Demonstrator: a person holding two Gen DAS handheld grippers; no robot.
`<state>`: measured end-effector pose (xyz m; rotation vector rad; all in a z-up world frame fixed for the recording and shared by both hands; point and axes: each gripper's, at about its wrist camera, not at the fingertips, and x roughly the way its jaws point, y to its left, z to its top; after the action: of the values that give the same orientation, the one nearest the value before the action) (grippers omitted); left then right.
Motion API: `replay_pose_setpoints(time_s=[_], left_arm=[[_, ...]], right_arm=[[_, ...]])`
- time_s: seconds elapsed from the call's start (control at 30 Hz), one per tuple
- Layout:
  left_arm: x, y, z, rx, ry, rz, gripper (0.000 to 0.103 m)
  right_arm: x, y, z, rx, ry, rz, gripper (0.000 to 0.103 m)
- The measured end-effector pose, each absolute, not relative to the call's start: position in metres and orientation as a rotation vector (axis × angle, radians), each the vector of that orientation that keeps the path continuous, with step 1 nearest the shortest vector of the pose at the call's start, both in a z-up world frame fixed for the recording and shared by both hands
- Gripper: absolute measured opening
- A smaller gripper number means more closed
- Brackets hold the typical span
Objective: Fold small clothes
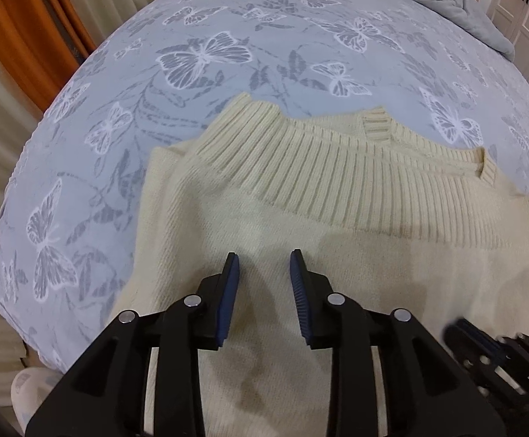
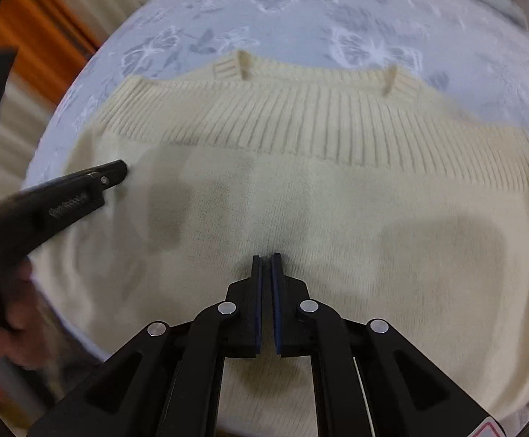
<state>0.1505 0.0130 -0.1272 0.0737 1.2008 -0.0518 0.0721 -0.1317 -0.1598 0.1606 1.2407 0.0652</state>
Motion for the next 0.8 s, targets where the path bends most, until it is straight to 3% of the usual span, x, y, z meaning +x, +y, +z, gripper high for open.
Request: replay_pose_setpoints(time_s=[0.07, 0.17, 0.23, 0.27, 0.3, 0.47, 0.57, 0.8], left_arm=[[0.141, 0.022, -0.120, 0.033, 1.206, -0.069, 0.028], [0.110, 0.037, -0.109, -0.023, 1.202, -0.121, 0.029], [0.086, 0.042, -0.116, -0.008, 1.215, -0.118, 0.035], [0.078, 0.043, -0.124, 0.001, 1.230, -0.117, 0.036], [0.069, 0.043, -0.134, 0.020, 1.242, -0.115, 0.036], [0.049, 0.035, -0.141, 0.129, 1.218, -0.111, 0.037], [0.051, 0.032, -0.144, 0.123, 1.224, -0.092, 0.039], [0.050, 0.048, -0.144, 0.064, 1.225, -0.103, 0.047]], right_arm=[[0.069, -0.126, -0.143, 0.162, 1.244, 0.053, 0.012], [0.053, -0.117, -0.123, 0.166, 1.199, 0.149, 0.011], [0.038, -0.109, -0.143, 0.114, 1.261, 0.152, 0.010], [0.032, -0.108, -0.158, 0.121, 1.300, 0.163, 0.001], [0.028, -0.107, -0.171, 0.128, 1.329, 0.158, 0.000], [-0.001, -0.102, -0.154, 0.213, 1.280, 0.172, 0.002], [-0.007, -0.092, -0.183, 0.117, 1.334, 0.182, 0.000], [-0.002, -0.187, -0.111, 0.273, 1.128, 0.005, 0.000]])
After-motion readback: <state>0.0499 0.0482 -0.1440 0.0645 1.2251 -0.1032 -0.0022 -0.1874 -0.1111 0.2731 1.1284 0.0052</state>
